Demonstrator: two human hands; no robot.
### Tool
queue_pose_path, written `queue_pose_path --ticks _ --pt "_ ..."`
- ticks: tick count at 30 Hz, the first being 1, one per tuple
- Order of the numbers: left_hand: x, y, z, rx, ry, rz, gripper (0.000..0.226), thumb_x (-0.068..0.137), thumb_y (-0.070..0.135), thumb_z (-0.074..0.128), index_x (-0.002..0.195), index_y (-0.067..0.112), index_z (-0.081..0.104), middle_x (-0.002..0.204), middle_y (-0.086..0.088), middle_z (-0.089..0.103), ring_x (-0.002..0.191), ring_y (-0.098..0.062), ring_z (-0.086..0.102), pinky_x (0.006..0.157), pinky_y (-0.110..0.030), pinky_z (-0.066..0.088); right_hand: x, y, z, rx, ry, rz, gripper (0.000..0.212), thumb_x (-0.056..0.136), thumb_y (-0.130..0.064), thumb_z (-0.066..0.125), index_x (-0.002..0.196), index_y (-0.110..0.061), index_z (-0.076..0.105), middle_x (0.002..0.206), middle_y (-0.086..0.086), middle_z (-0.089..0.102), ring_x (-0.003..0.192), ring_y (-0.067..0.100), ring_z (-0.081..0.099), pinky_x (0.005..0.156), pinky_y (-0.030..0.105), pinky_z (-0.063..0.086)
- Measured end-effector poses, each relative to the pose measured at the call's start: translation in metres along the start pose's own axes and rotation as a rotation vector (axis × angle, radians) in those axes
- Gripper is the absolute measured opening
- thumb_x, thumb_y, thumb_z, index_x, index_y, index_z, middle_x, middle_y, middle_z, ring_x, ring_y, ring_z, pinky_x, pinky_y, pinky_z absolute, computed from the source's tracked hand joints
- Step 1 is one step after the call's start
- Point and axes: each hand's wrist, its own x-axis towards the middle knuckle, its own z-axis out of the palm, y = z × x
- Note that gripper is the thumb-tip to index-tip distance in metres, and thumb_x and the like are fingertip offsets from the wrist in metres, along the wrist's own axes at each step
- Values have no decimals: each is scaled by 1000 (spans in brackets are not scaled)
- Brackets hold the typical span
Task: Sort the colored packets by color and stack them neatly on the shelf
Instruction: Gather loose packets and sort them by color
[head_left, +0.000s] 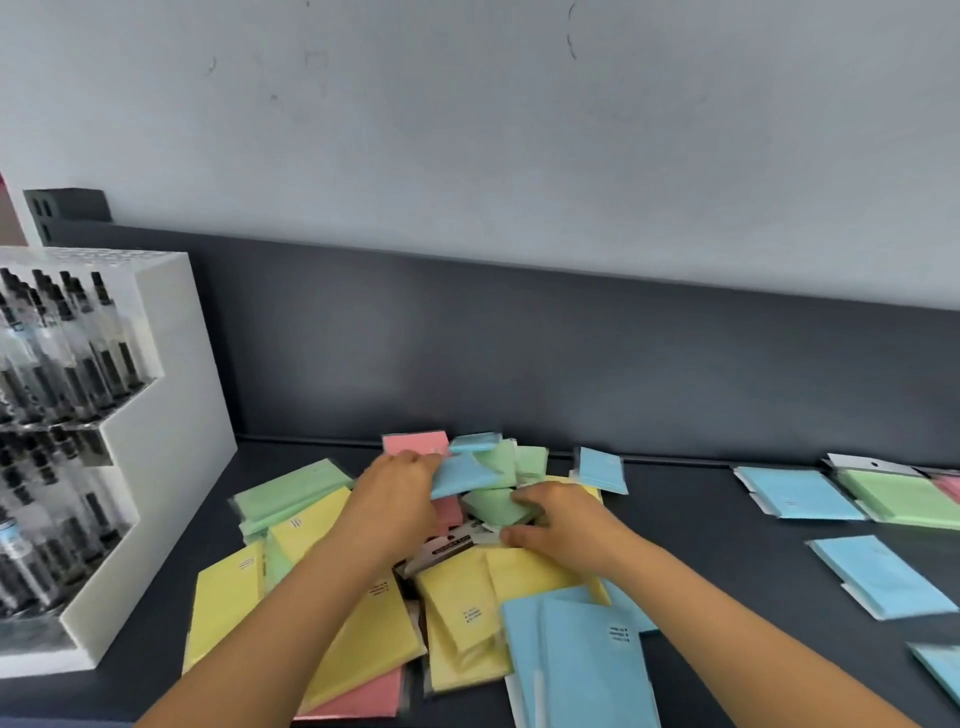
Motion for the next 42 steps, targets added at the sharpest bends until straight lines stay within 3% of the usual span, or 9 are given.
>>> queue_pose_path --ticks 3,7,13,18,23,28,33,38,42 --pt "1 -4 -19 -115 101 -17 46 84 1 43 123 22 55 106 -4 60 91 -24 56 76 -35 48 2 -6 2 -135 -25 9 65 83 -53 58 138 -21 44 138 3 48 127 21 43 101 33 39" --pt "0 -3 -31 -251 220 13 49 90 3 45 136 19 45 123 -3 56 105 -23 53 88 -31 43 3 -20 3 -247 2 25 53 83 -47 54 127 -18 54 124 8 58 116 26 50 92 37 47" --pt "-2 5 -24 -411 288 -16 47 92 4 47 137 17 45 128 -2 54 107 -19 51 89 -27 41 -15 -17 -10 -22 174 92 49 72 -33 65 119 -18 61 98 1 65 89 19 60 79 34 54" --pt "-1 37 -19 -471 266 20 42 94 8 46 135 20 46 124 0 54 97 -12 46 84 -24 37 -50 14 -30 50 272 76 51 71 -33 69 118 -18 62 116 1 64 108 20 56 90 36 50" --pt "10 93 -13 -486 234 135 41 94 8 47 133 19 50 123 0 55 97 -11 46 85 -21 34 -85 57 -55 106 404 79 45 69 -27 71 110 -9 65 113 6 65 106 22 54 91 38 47" --pt "21 162 -4 -449 231 195 42 94 10 48 134 19 48 124 1 55 97 -10 46 84 -22 36 -113 118 -81 210 531 112 60 68 -27 72 126 -18 57 118 -2 61 110 16 53 94 30 45" --pt "31 246 17 -458 257 233 41 94 11 49 134 20 48 124 6 53 98 -5 45 87 -18 33 -144 199 -116 279 603 81 53 66 -21 72 118 -17 61 100 -8 62 94 13 54 85 27 47" --pt "39 334 51 -403 196 256 41 94 11 47 134 24 47 121 7 54 101 -6 47 85 -17 32 -178 289 -152 275 555 42 53 69 -17 72 121 -15 60 108 -3 62 93 12 53 86 27 48" --pt "46 385 74 -363 156 269 42 94 13 48 134 26 47 119 7 55 100 -8 50 82 -16 35 -199 357 -166 261 309 6 64 67 -22 73 128 -23 55 120 -9 56 100 4 51 86 16 42"
